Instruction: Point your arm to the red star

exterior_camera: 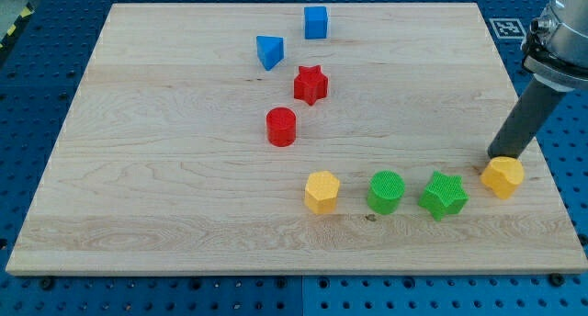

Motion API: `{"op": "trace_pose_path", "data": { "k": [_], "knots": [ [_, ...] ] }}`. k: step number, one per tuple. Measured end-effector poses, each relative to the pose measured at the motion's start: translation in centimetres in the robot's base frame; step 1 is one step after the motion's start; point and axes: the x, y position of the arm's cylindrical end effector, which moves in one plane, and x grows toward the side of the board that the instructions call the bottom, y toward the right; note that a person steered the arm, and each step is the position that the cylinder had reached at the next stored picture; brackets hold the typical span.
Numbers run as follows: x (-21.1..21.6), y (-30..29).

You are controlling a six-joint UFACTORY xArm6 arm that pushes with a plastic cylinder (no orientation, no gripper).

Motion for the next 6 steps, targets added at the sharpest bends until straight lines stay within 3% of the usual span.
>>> {"op": "trace_pose_path", "data": {
  "k": [2,3,5,6],
  "knots": [
    [2.1,-0.8],
    [-3.1,-2.0],
    [-13.6,-13.5],
    [-13.6,-17.0]
  ]
}}
